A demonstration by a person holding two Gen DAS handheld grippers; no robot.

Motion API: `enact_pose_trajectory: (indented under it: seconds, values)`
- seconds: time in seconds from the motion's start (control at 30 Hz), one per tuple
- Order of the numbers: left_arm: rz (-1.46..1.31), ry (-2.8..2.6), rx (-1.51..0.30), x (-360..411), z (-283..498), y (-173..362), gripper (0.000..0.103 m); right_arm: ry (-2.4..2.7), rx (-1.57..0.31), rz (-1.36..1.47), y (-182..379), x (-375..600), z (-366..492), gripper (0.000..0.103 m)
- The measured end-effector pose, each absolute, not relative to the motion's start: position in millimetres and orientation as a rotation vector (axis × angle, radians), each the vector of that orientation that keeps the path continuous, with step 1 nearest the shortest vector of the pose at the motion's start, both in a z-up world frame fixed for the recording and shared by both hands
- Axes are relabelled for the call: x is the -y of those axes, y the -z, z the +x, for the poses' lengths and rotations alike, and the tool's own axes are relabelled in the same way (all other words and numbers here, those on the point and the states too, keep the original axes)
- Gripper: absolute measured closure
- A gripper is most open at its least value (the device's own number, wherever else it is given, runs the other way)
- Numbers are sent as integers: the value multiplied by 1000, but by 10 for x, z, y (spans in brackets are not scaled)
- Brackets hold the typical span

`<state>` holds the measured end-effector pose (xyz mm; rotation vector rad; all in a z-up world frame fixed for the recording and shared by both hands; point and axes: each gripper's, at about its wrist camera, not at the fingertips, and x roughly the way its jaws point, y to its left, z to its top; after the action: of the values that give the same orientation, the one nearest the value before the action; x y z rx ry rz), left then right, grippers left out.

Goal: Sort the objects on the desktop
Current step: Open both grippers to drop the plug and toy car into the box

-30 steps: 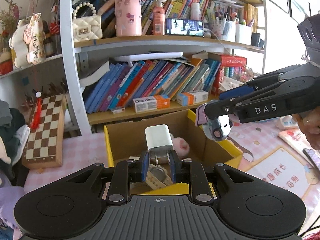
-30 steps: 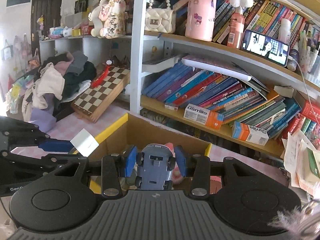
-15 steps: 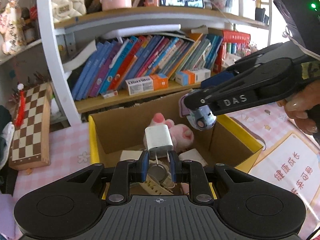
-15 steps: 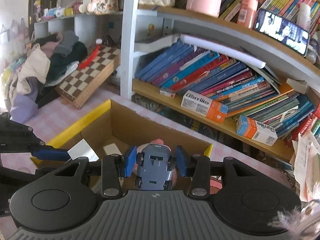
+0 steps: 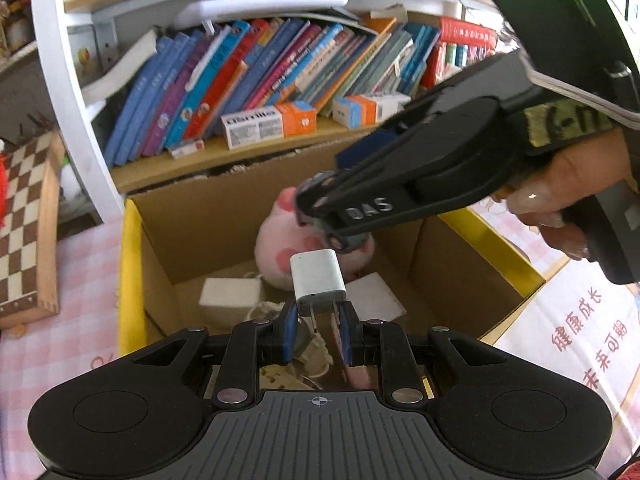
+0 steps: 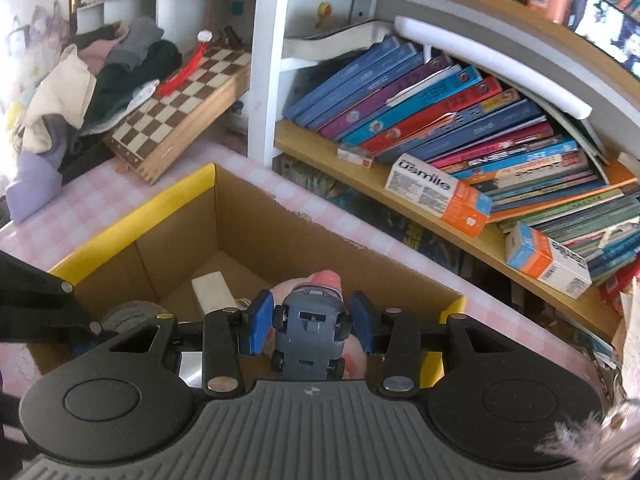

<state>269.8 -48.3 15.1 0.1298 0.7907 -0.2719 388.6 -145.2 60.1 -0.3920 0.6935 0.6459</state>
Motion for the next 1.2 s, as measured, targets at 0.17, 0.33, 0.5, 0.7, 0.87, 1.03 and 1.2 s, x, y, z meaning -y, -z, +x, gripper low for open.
enact_pose_trajectory:
  seconds: [0.17, 0.33, 0.5, 0.7, 0.87, 1.03, 1.2]
  values:
    - [122, 276, -831, 491, 2779, -84, 82, -670, -684, -412, -570, 1361, 3984, 63]
    - [111, 288, -849, 496, 2830, -68, 82, -700, -656, -381, -679, 1281, 4070, 63]
    - [98, 321, -864, 545, 2868, -57, 81, -746, -635, -379, -736, 1122, 4105, 63]
    - [100, 310, -848, 533, 2831, -100, 71, -772, -651, -391, -654, 970, 4164, 63]
    - [85, 271, -820, 477, 2756, -160, 53, -784, -674, -404, -583, 879, 4242, 63]
    - [62, 235, -787, 411, 2651, -230, 46, -801, -701, -416, -506, 802, 4280, 63]
    - [34, 203, -774, 356, 2561, -287, 45, -822, -736, -427, -427, 720, 4294, 63]
